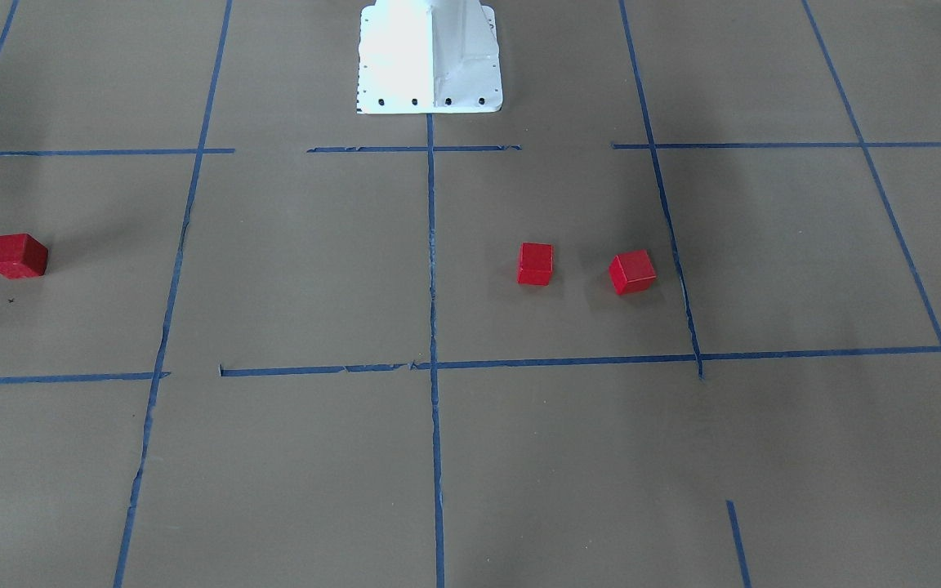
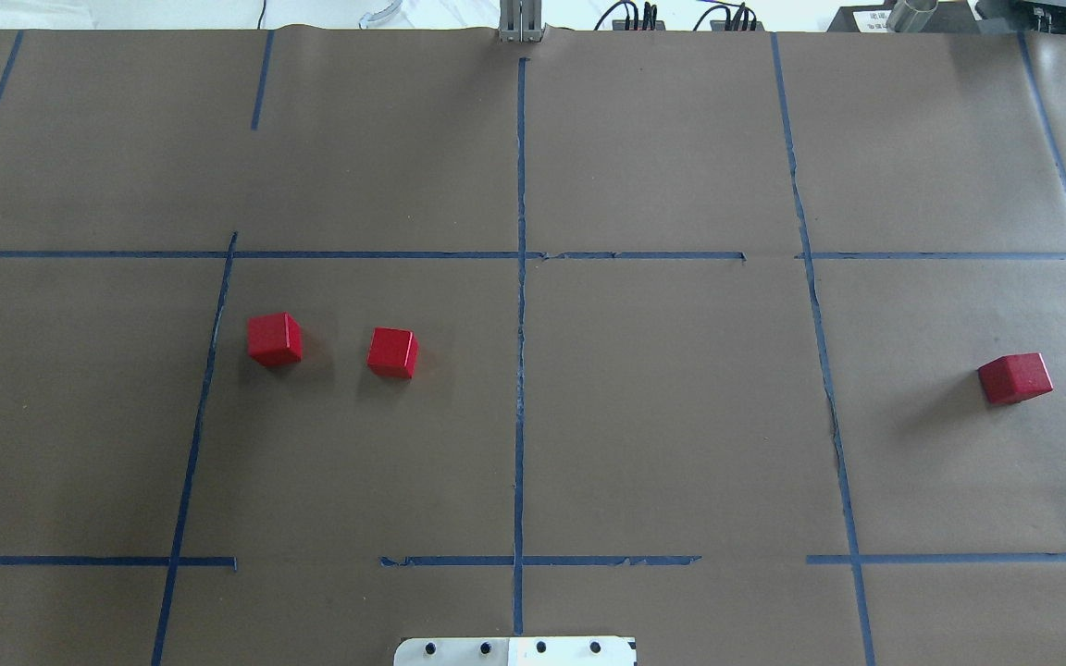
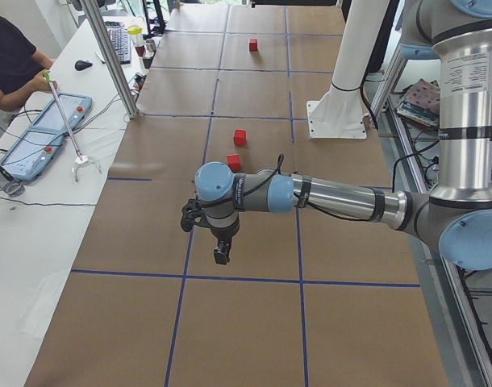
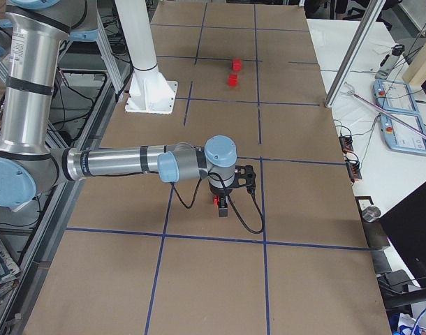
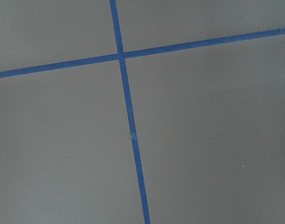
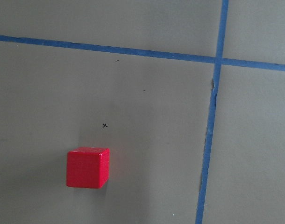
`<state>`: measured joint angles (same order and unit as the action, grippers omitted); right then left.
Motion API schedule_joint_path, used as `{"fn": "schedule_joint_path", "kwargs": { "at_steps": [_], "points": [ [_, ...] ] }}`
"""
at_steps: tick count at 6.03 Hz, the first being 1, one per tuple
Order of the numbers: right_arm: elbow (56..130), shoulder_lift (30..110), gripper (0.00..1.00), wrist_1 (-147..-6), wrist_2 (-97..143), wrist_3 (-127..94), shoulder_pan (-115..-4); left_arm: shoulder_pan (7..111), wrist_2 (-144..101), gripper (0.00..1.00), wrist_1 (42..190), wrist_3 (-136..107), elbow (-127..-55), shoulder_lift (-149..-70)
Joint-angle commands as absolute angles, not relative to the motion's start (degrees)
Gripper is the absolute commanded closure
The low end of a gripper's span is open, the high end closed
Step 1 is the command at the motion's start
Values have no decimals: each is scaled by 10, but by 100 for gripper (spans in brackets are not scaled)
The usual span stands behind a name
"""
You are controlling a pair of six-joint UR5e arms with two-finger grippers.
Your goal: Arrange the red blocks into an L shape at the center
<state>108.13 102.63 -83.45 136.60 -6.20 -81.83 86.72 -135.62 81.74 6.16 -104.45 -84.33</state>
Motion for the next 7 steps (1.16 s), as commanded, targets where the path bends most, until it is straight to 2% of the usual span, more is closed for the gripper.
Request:
{"fn": "schedule_joint_path", "kwargs": {
  "at_steps": [1, 5, 7],
  "points": [
    [1079, 1023, 0, -821, 1361, -70, -759, 867, -1356, 0, 818, 61, -1049, -843],
    [1057, 990, 0, -752, 1319, -269, -652, 867, -1361, 0, 818, 62, -1050, -839],
    [1056, 983, 1, -751, 1292, -294, -612, 867, -1361, 0, 819, 62, -1052, -836]
  ]
}}
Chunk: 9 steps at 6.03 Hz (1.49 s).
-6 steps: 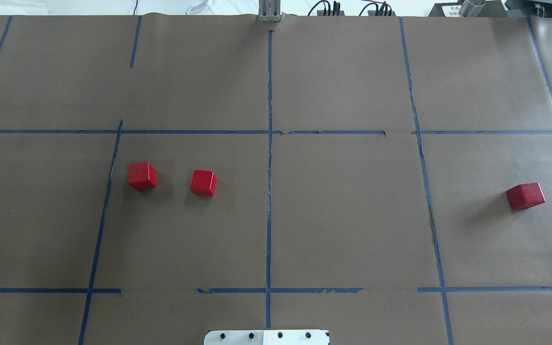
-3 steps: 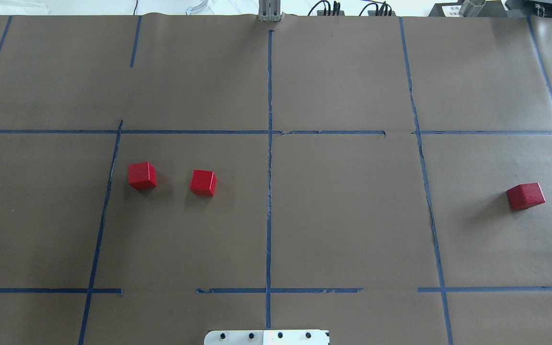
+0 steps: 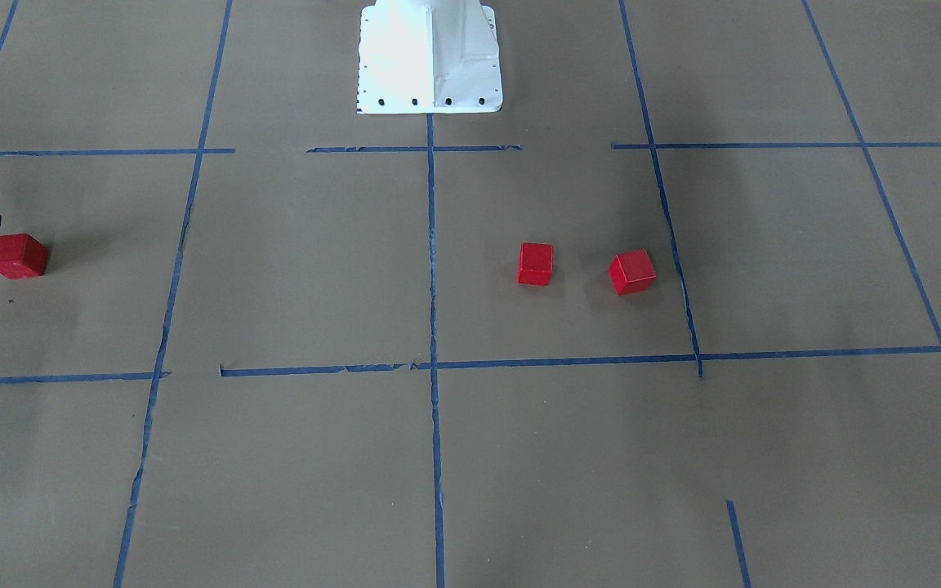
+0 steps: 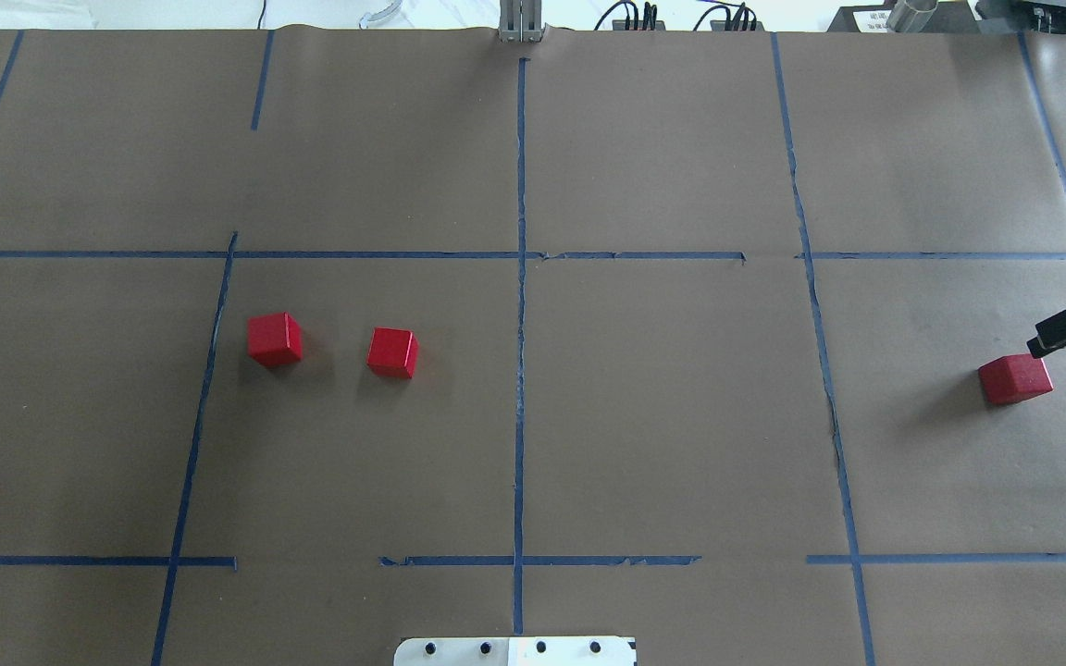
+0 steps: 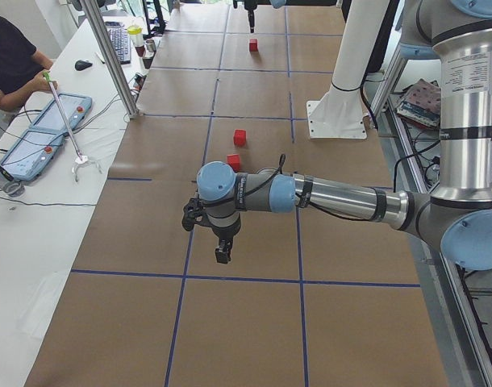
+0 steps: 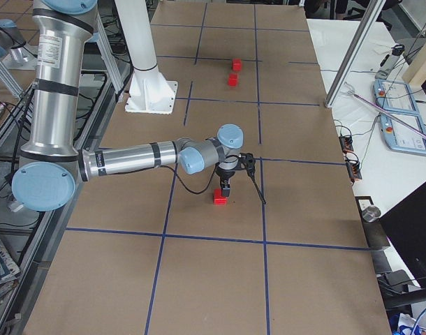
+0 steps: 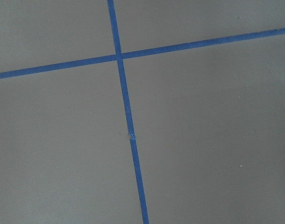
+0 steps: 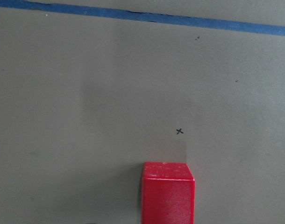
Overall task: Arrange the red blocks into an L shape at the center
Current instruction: 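Lower the right gripper onto the lone red cube and close it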
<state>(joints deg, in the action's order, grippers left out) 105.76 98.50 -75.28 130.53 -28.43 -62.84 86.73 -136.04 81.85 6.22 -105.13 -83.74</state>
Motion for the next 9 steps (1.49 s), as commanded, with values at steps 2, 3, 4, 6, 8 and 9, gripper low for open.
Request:
{"fn": "schedule_joint_path", "kwargs": {
  "at_steps": [2, 3, 4, 6, 8, 9],
  "points": [
    [1050, 975, 1, -751, 1282, -294, -592, 867, -1361, 0, 819, 62, -1055, -836],
    [1021, 957, 1, -751, 1280, -292, -585, 867, -1361, 0, 819, 62, -1056, -836],
    [1005, 949, 1, -751, 1280, -291, -584, 867, -1361, 0, 819, 62, -1056, -836],
    [996, 950, 2, -751, 1279, -291, -584, 867, -1361, 0, 819, 62, -1056, -836],
    [980, 950, 4, -751, 1278, -290, -577, 867, -1361, 0, 819, 62, -1062, -836],
    [968, 949, 4, -751, 1277, -291, -566, 867, -1361, 0, 819, 62, -1065, -836]
  ]
}}
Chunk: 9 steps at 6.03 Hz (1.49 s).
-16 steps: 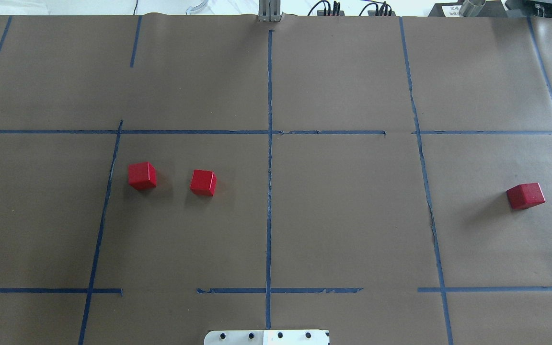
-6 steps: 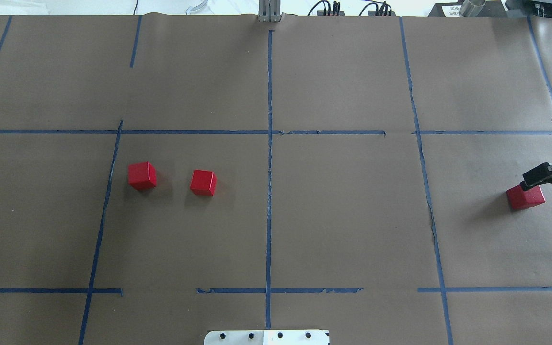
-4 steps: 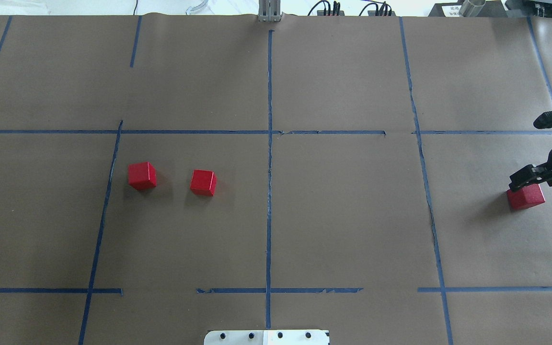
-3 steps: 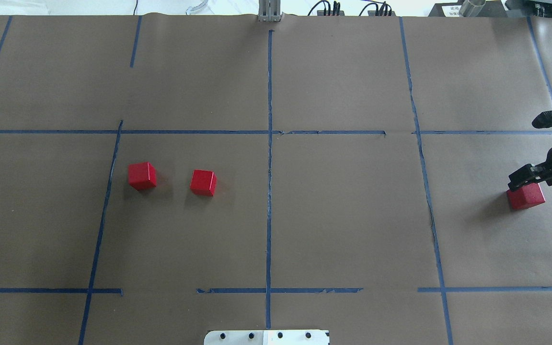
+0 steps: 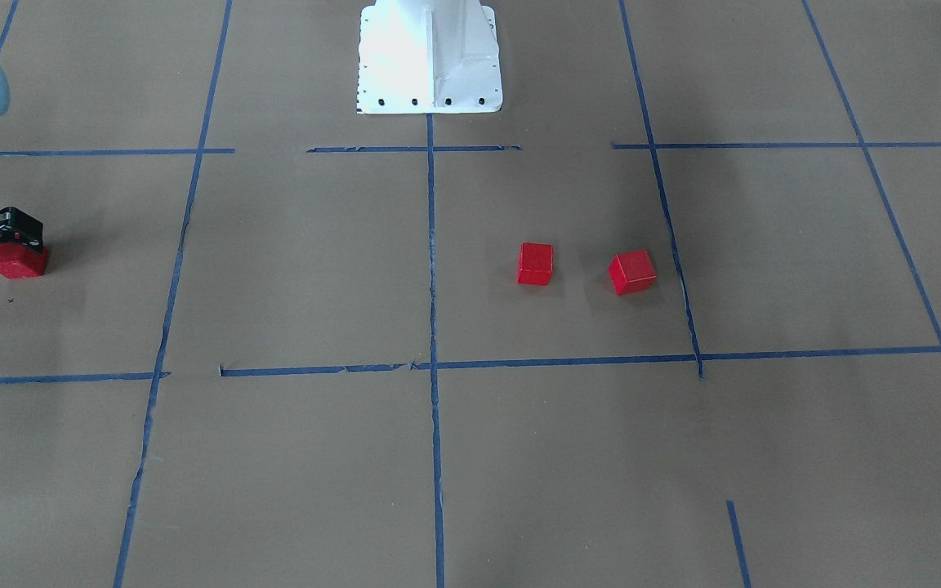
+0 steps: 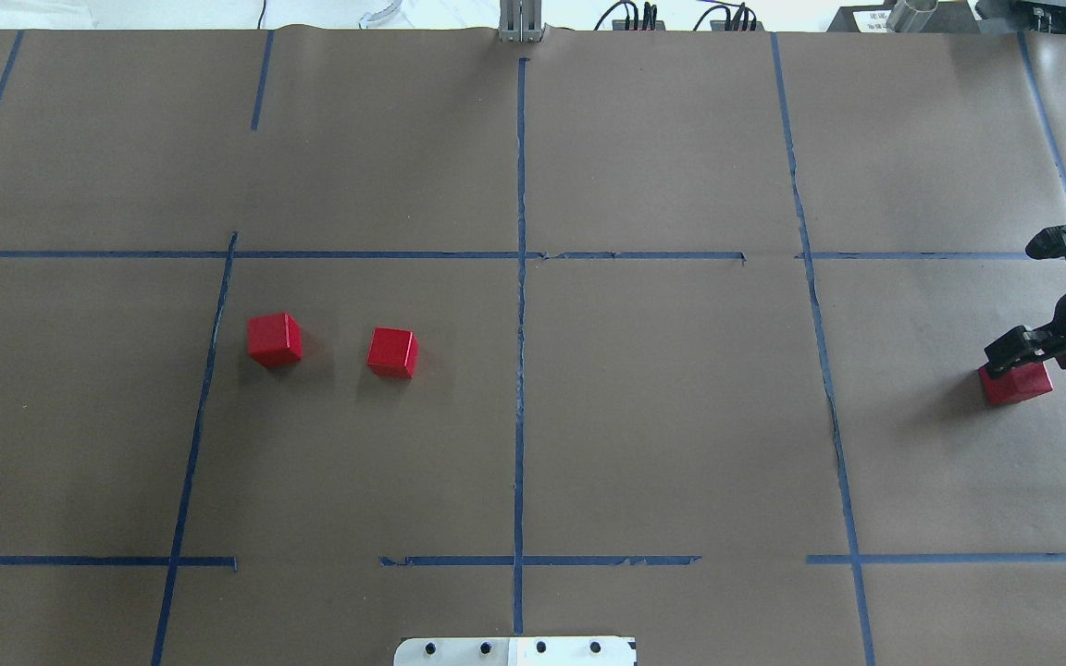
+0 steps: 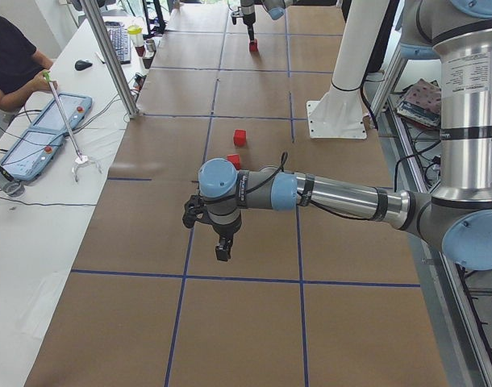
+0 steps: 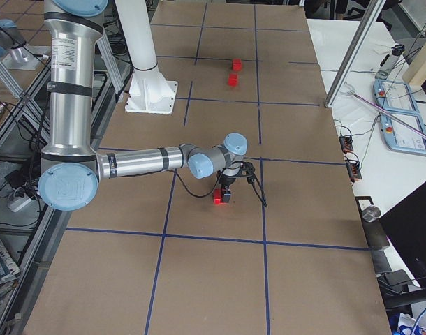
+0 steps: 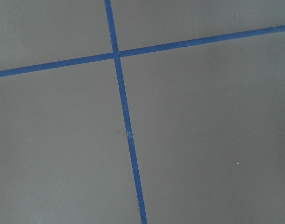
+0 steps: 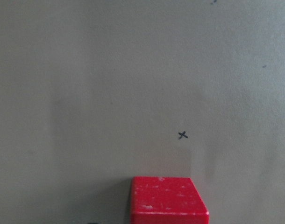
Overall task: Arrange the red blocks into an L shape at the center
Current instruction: 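Lower the right gripper onto the lone red cube and close it, then carry the red cube with the right gripper toward the table center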
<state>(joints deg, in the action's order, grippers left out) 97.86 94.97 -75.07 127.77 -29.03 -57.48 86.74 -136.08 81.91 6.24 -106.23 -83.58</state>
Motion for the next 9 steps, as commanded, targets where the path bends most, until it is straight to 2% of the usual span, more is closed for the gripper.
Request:
{"fn": "schedule_joint_path", "kwargs": {
  "at_steps": [1, 2, 3, 4, 5, 7, 9],
  "points": [
    [962, 947, 4, -751, 1265, -292, -553, 867, -1361, 0, 818, 62, -1071, -836],
    [955, 947, 21, -751, 1262, -292, -551, 867, -1361, 0, 818, 62, -1073, -836],
    [955, 938, 77, -751, 1262, -289, -551, 867, -1361, 0, 818, 62, -1073, -836],
    [965, 933, 94, -751, 1246, -291, -552, 867, -1361, 0, 818, 62, -1073, -836],
    [1029, 931, 99, -760, 1250, -298, -551, 867, -1361, 0, 818, 62, -1073, -836],
    [1099, 862, 100, -764, 1280, -445, -503, 867, -1361, 0, 818, 62, -1077, -835],
    [1085, 743, 100, -766, 1264, -604, -409, 867, -1361, 0, 819, 62, -1077, -835]
  ]
}}
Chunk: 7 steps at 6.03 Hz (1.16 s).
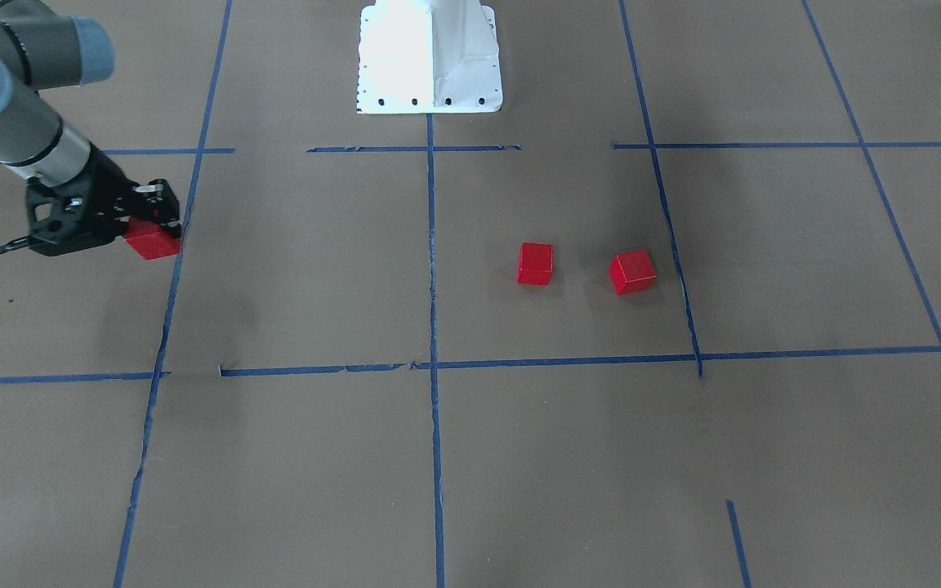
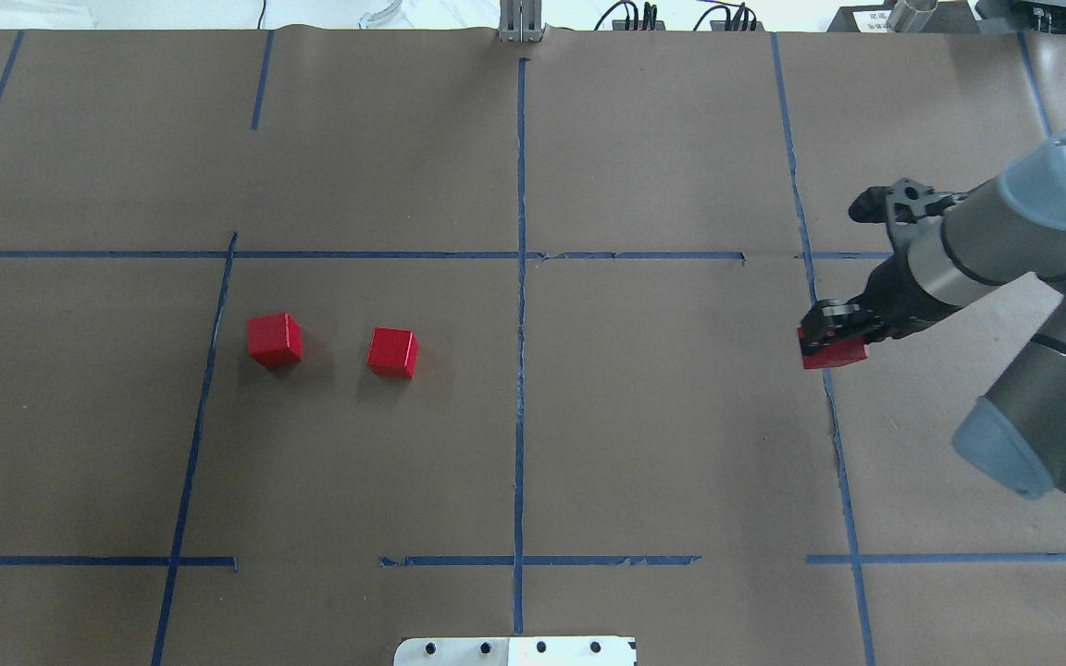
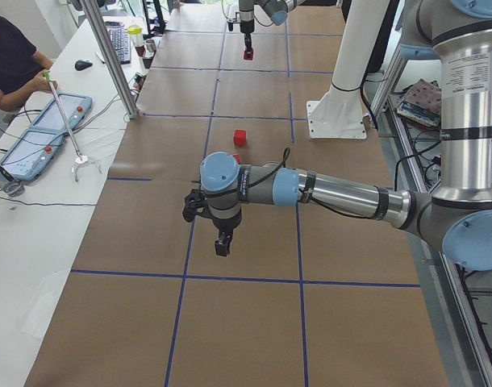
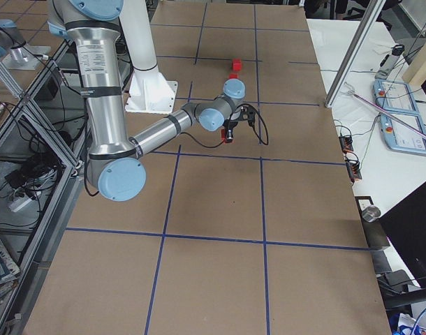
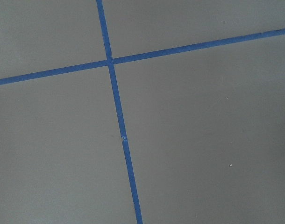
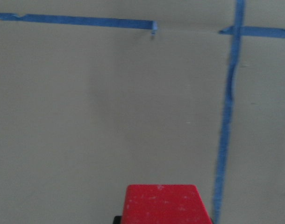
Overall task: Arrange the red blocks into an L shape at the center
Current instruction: 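Carry the red cube with the right gripper toward the table center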
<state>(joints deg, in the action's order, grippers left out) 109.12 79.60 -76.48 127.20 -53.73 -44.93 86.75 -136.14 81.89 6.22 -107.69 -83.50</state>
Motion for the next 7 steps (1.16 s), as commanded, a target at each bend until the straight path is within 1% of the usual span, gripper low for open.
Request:
{"fn": "schedule_joint_path", "kwargs": {
  "at_steps": [1, 2, 3, 4, 6, 7],
  "points": [
    [1058, 682, 100, -766, 1237, -693, -369, 866, -1361, 0, 820, 62, -1074, -838],
    [1032, 637, 100, -766, 1170, -753, -325, 865, -1361, 0, 821, 65, -1078, -838],
    [964, 568, 100, -766, 1161, -803, -312, 865, -1361, 0, 825, 64, -1078, -838],
    [915, 529, 99, -764, 1135, -815, -296, 865, -1362, 0, 824, 64, -1078, -838],
    [862, 482, 99, -766, 1107, -844, -268, 865, -1372, 0, 824, 64, -1078, -838],
    [860, 476, 99, -766, 1091, -844, -260, 865, -1387, 0, 824, 62, -1075, -838]
  ]
}}
